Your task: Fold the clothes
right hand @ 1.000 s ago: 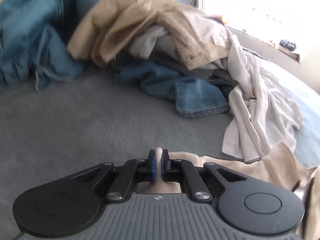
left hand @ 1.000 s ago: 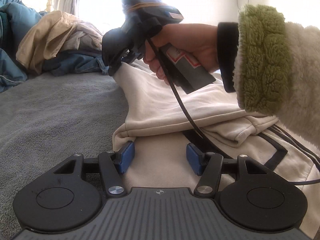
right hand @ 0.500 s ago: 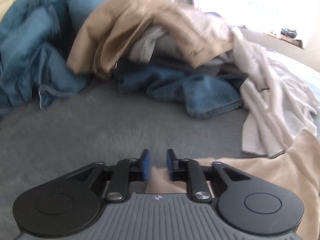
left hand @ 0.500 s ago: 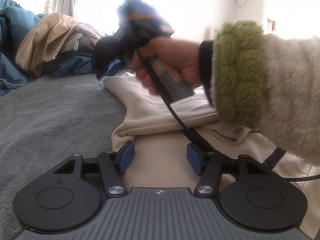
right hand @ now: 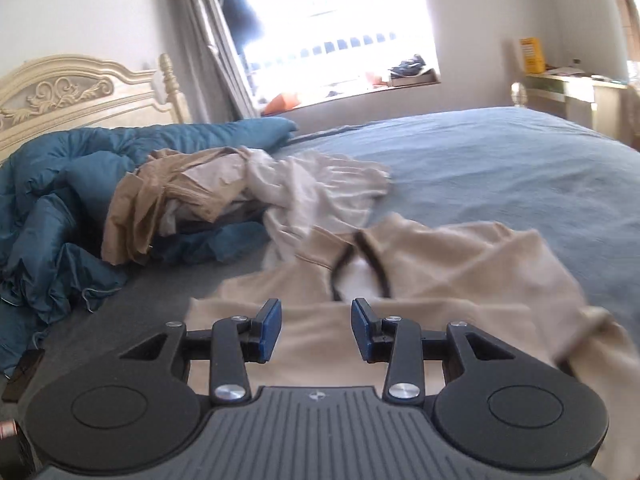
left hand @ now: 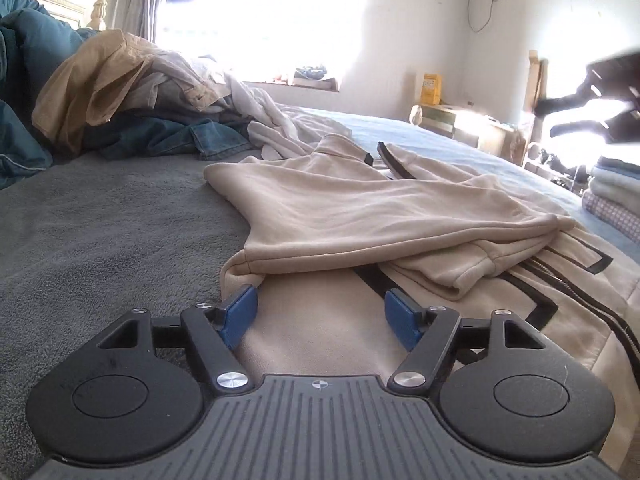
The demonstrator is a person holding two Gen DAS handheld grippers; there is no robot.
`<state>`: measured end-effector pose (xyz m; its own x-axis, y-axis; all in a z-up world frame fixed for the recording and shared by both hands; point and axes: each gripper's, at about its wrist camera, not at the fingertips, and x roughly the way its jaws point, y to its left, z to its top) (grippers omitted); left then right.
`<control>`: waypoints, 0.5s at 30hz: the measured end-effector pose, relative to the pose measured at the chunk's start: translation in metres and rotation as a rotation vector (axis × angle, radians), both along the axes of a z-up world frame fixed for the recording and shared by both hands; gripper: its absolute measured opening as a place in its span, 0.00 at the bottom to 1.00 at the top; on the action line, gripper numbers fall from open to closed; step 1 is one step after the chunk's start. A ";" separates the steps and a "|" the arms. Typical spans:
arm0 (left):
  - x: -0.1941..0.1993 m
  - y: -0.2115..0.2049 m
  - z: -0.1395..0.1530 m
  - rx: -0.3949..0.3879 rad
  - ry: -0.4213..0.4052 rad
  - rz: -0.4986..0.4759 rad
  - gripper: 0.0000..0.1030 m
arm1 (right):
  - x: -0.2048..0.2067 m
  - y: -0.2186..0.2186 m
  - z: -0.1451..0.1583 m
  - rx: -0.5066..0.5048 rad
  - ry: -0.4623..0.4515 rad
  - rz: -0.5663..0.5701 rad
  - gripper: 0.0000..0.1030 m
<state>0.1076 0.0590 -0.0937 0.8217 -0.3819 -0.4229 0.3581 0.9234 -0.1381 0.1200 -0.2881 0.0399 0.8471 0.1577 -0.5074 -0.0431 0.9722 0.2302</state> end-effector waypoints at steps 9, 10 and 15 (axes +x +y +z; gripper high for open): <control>-0.049 -0.011 0.001 0.092 0.042 0.062 0.82 | -0.118 -0.112 -0.079 0.105 0.133 -0.283 0.40; -0.057 -0.010 0.000 0.107 0.050 0.072 0.82 | -0.129 -0.125 -0.086 0.144 0.136 -0.321 0.40; -0.083 0.001 0.007 0.064 0.121 0.136 0.82 | -0.172 -0.170 -0.109 0.252 0.124 -0.462 0.40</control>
